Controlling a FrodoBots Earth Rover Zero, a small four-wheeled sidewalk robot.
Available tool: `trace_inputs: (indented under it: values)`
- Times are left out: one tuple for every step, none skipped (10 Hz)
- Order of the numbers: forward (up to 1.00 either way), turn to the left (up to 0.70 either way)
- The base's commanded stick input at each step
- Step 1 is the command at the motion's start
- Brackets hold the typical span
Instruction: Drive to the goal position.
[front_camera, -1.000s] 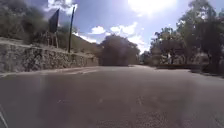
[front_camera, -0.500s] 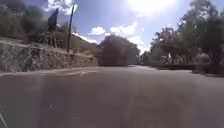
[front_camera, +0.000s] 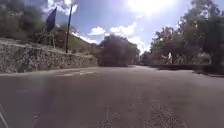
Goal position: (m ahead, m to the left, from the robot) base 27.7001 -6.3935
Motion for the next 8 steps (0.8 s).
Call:
trace_inputs:
  values:
    - [0.5,0.0]
    - [0.5,0.0]
    - [0.5,0.0]
    - [0.5,0.0]
    - [0.5,0.0]
    - [0.5,0.0]
    - [0.5,0.0]
    - [0.5,0.0]
